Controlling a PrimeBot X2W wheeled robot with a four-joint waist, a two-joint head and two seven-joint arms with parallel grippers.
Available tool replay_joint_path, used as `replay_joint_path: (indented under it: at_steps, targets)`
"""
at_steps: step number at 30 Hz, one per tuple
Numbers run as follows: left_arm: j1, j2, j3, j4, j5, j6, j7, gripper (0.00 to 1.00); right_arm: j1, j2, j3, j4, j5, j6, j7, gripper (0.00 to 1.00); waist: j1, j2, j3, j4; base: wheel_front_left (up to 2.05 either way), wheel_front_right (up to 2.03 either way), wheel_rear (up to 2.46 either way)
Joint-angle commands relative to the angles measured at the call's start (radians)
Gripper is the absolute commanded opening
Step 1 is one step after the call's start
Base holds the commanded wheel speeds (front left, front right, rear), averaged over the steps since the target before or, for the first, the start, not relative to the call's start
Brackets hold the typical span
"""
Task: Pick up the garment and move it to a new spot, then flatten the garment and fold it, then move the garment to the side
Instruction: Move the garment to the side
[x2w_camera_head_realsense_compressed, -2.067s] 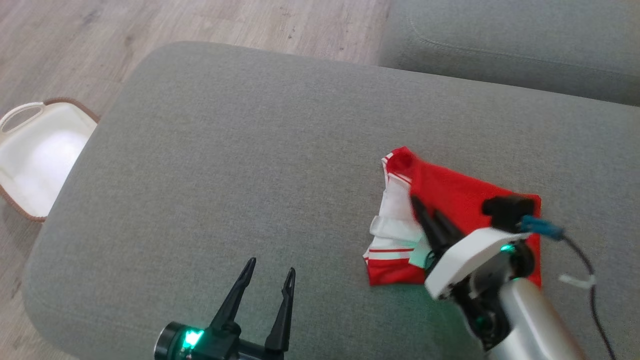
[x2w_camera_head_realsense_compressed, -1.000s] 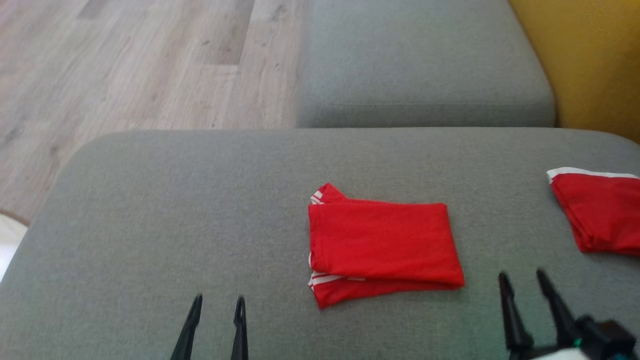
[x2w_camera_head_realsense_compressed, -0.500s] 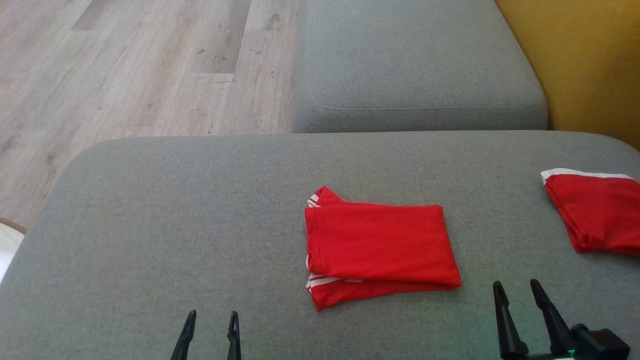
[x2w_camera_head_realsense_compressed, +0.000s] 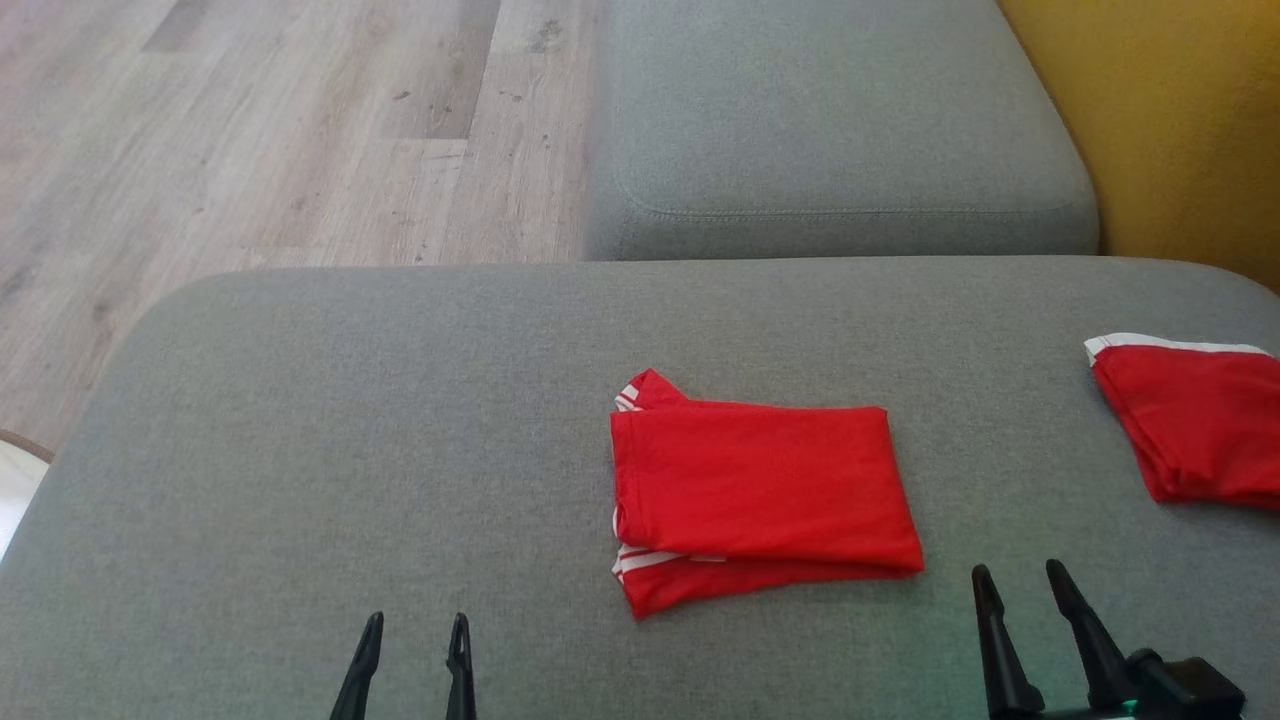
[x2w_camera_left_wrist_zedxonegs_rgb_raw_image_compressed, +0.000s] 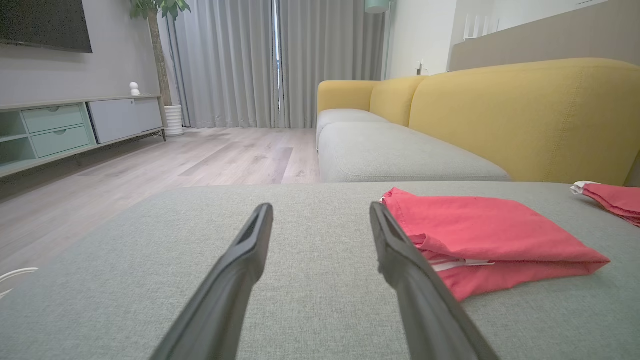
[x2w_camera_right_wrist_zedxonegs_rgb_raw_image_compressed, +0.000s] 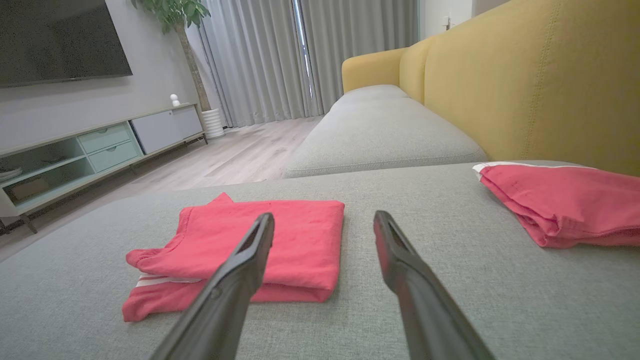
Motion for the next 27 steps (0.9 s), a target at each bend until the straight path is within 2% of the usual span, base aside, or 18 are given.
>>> replay_joint_path:
  at_steps: [1,12,19,23,27]
  targets:
    - [-0.051,-0.017,0.033,-0.033,0.01,-0.004,-0.01,1.0,-0.039,-0.02,0.022,-0.03,-0.009,0.007,-0.011,1.0,0.0,0.0,0.001,0.001,0.0,0.0,0.0]
    - [-0.08,-0.02,0.009,-0.027,0.011,-0.011,-0.01,1.0,-0.068,-0.035,0.047,-0.016,-0.001,0.007,-0.011,1.0,0.0,0.0,0.067,0.019,0.0,0.0,0.0]
    - [-0.103,-0.021,-0.007,-0.026,0.005,-0.011,-0.01,1.0,-0.15,-0.054,0.062,0.08,0.055,0.007,-0.008,1.0,0.0,0.0,0.132,0.038,0.0,0.0,0.0]
    - [-0.141,-0.021,-0.021,-0.033,-0.001,-0.012,-0.01,1.0,-0.25,-0.076,0.048,0.141,0.093,0.007,0.036,1.0,0.0,0.0,0.198,0.054,0.0,0.0,0.0]
    - [-0.19,-0.021,-0.039,-0.028,-0.008,-0.014,-0.01,1.0,-0.381,-0.082,-0.001,0.234,0.106,0.007,0.133,1.0,0.0,0.0,0.257,0.072,0.0,0.0,0.0]
